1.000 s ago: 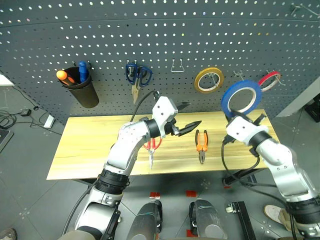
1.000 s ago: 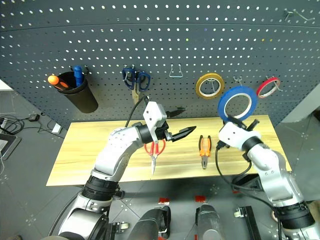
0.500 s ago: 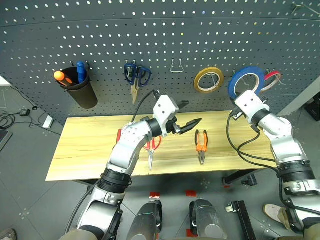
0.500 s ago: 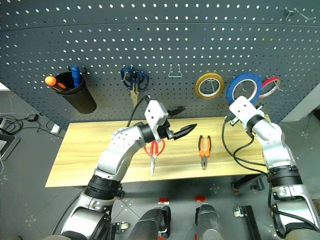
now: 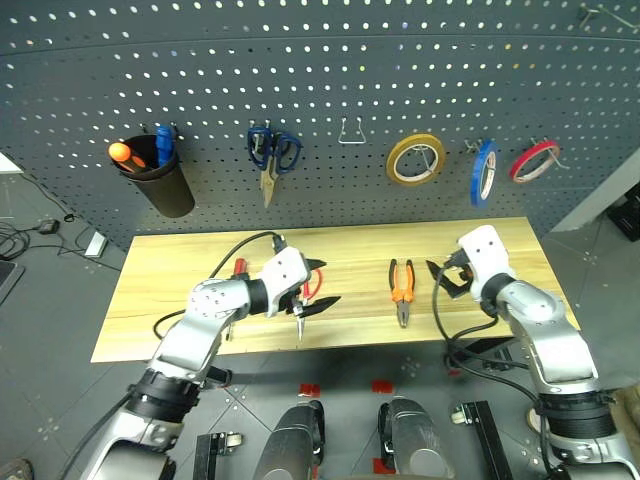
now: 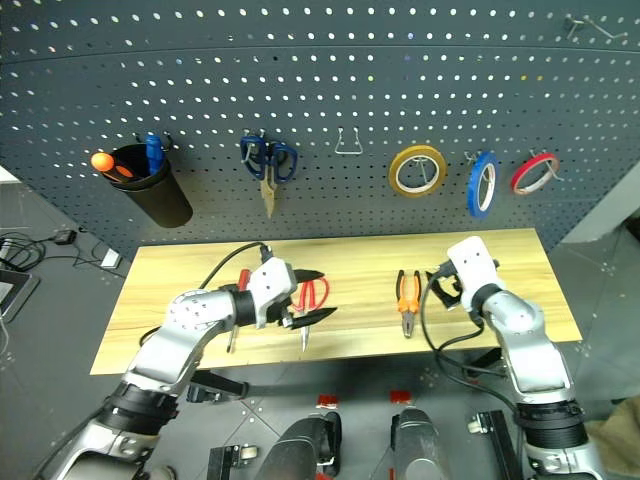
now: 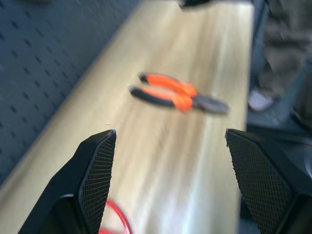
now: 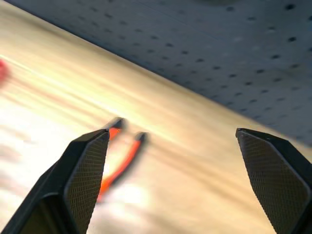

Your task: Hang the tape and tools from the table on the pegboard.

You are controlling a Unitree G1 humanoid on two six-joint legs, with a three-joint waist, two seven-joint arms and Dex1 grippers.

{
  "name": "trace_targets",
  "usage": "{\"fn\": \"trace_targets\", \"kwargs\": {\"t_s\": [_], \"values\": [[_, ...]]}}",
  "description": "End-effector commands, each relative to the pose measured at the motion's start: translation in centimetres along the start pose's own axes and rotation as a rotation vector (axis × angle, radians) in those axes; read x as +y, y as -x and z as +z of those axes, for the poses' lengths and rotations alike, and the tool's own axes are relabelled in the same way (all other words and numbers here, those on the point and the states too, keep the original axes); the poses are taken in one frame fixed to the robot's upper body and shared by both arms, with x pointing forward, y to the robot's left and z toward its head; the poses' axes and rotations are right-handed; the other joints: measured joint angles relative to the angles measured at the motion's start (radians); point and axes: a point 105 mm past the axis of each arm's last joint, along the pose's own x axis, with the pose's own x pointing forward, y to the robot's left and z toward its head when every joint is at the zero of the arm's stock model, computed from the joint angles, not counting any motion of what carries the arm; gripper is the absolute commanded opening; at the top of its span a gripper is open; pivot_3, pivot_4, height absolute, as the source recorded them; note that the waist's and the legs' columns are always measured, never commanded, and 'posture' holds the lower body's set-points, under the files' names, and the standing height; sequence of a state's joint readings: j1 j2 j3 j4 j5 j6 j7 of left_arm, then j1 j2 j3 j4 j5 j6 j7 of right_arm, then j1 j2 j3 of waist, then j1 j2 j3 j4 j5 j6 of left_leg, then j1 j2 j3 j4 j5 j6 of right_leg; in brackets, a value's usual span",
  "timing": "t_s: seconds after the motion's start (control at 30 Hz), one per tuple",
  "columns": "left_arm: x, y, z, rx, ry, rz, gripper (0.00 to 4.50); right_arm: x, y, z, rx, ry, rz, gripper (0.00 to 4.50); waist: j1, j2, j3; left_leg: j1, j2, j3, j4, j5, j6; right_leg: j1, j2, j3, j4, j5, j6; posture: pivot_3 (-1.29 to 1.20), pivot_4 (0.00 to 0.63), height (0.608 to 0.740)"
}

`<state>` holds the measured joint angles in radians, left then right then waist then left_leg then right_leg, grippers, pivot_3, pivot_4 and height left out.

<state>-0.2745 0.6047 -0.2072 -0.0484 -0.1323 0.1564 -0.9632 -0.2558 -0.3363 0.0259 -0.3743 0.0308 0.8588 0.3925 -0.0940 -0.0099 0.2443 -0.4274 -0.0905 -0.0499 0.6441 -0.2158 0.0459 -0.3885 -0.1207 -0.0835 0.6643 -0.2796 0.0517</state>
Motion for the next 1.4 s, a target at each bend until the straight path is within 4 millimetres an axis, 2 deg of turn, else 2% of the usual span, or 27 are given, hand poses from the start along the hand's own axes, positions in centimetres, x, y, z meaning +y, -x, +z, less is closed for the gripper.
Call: {"fn": "trace_targets", "kwargs": {"t_s": [0.03,0.17,0.37,0.57,0.73,1.03,1.13,1.27,1.4], "values": [[-1.1,1.8,-0.6,0.055,-0.059,-0.043,3.76,2.7,-0.7,-0.6,0.132,-0.154,0.035,4.47,-0.004,0.001,0.003,0.0,0.0,0.0,0.0,0.0,0.0,-0.001,0.0,0.0,0.0,0.0,-0.001,-0.24,0.289,0.74],[-2.5,3.1,-2.0,0.12,-0.063,-0.081,3.76,3.9,-2.5,-2.1,0.3,-0.3,-0.014,4.47,-0.001,0.006,0.017,0.0,0.0,0.001,0.0,0.0,0.0,-0.002,0.0,0.002,0.0,0.0,-0.002,-0.21,0.317,0.74],[-2.9,3.6,-2.0,0.132,-0.057,-0.074,3.76,2.7,-4.5,-3.5,0.396,-0.364,-0.127,4.47,0.011,0.006,0.041,-0.001,-0.003,0.001,-0.001,-0.001,0.002,-0.002,-0.001,0.003,-0.001,0.0,-0.002,-0.19,0.342,0.74],[-2.6,3.6,-1.6,0.131,-0.068,-0.071,3.76,2.9,-6.2,-3.3,0.402,-0.357,-0.12,4.47,0.003,0.006,0.055,-0.001,-0.002,0.005,-0.004,-0.001,0.002,-0.003,0.0,0.007,0.001,0.0,-0.002,-0.17,0.343,0.74],[-1.8,3.2,-1.1,0.118,-0.08,-0.063,3.76,4.0,-7.7,-3.2,0.417,-0.388,-0.073,4.47,0.003,0.006,0.056,-0.001,-0.001,0.007,-0.005,-0.001,0.002,-0.003,0.001,0.009,0.001,0.0,-0.002,-0.17,0.336,0.74],[-1.1,2.9,-1.0,0.099,-0.075,-0.045,3.76,2.7,-9.0,-3.9,0.408,-0.292,-0.144,4.47,0.004,0.005,0.057,-0.001,-0.001,0.01,-0.005,-0.001,0.001,-0.007,0.001,0.011,0.001,0.0,-0.002,-0.18,0.326,0.74],[-1.0,2.8,-1.1,0.086,-0.048,-0.031,3.76,2.8,-9.2,-3.9,0.404,-0.247,-0.127,3.95,0.004,0.005,0.057,-0.001,-0.001,0.011,-0.005,-0.001,0.001,-0.007,0.001,0.011,0.001,0.0,-0.001,-0.18,0.321,0.74],[-0.4,2.9,-1.0,0.05,0.007,0.014,3.76,2.7,-9.2,-3.0,0.358,-0.204,-0.103,2.74,0.003,0.005,0.057,-0.001,-0.001,0.011,-0.005,-0.001,0.001,-0.007,0.002,0.012,0.002,0.0,-0.001,-0.2,0.309,0.74],[-0.1,3.2,-0.6,0.013,0.045,0.064,3.76,2.7,-8.4,-0.8,0.268,-0.168,-0.073,2.74,0.002,0.005,0.057,-0.003,-0.001,0.012,-0.005,0.001,-0.002,-0.007,0.002,0.013,0.002,0.0,-0.001,-0.22,0.297,0.74]]}}
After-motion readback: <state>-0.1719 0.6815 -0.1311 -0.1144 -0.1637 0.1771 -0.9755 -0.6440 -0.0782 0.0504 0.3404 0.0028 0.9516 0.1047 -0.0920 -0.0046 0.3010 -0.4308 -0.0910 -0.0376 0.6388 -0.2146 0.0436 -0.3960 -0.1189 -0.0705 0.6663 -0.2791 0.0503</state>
